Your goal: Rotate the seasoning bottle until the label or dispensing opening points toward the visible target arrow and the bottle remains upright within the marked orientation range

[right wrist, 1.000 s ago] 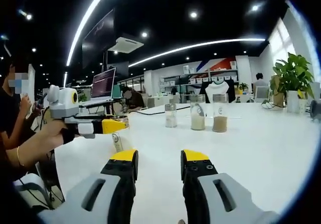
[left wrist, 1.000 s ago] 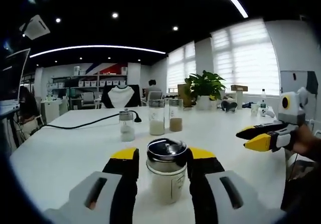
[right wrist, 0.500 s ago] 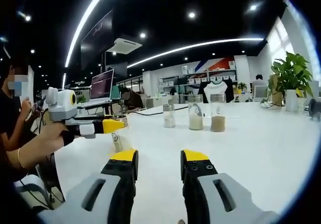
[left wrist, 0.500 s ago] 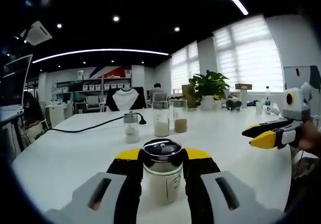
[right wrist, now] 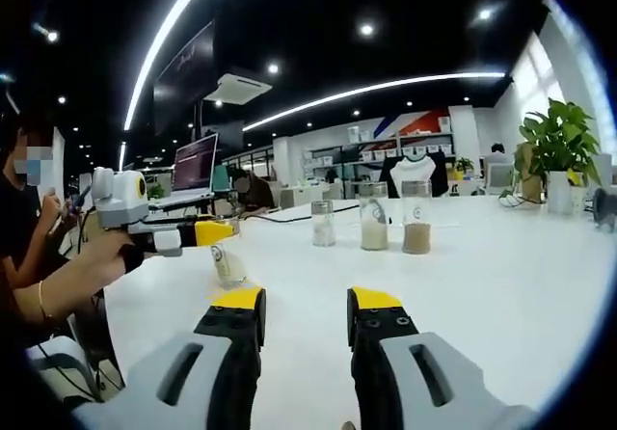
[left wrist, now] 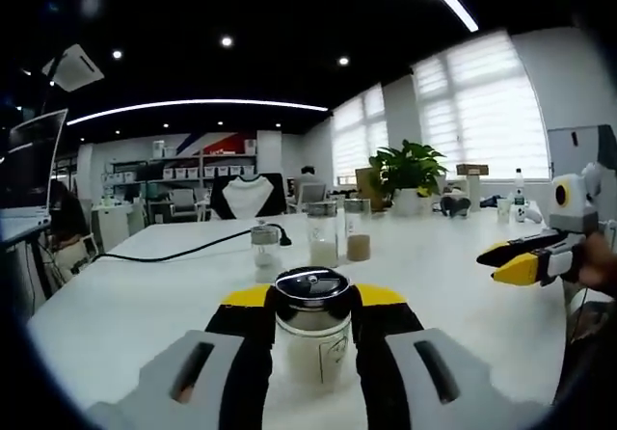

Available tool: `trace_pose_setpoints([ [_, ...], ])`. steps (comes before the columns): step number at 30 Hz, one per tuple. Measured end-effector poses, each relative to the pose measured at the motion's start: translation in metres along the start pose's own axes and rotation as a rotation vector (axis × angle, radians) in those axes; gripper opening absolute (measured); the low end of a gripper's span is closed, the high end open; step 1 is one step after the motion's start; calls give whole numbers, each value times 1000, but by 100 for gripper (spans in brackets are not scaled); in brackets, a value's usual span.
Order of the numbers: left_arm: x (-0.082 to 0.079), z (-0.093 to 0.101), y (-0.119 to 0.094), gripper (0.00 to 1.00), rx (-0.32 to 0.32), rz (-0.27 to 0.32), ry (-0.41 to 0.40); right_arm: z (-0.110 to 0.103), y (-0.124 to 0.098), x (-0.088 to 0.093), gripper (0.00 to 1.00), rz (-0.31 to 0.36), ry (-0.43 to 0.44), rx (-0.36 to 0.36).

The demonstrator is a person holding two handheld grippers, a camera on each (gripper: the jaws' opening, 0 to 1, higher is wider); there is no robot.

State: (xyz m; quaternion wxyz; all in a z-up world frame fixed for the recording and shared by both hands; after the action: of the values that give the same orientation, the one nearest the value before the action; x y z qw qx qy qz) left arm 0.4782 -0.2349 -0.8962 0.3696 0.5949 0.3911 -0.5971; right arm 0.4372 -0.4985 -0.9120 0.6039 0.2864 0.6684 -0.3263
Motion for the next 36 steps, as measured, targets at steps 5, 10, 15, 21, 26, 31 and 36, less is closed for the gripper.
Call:
trace_pose_setpoints([
  [5,1,-9,-4,32,-31,-3,-28,3,-3,-4,32,17,8,4],
  [10,1,-14,-8,32,-57,-7,-30,7,-3,-4,32,23,12,6],
  [15,3,-20,-11,32,-73,-11,-43,8,-4,-4,32,21,11,7],
  [21,5,-27,-14,32,-83,-17,-35,7,-6,-2,32,14,14,12],
  [26,6,-33,-14,32,-93,-20,-34,5,-6,-3,32,17,16,15],
  [31,7,-38,-16,32,-98,-16,-36,7,-6,-4,32,14,10,19],
  [36,7,-38,-16,32,-93,-16,-37,6,-6,-6,32,19,10,23],
])
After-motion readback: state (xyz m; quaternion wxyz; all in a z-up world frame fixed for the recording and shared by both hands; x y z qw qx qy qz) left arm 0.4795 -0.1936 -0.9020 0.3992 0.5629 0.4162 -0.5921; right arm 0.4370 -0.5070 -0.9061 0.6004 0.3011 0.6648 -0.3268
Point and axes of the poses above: the point that each gripper's makers call its tool centre point, and the gripper's own axes: y roughly forward along the fingers, z roughly to its right, x roughly out of its underside, the point moved 9 cm from there along -y, roughly backward along the fingers, and after that the axes turned 1 degree about -y, right-handed, at the moved point
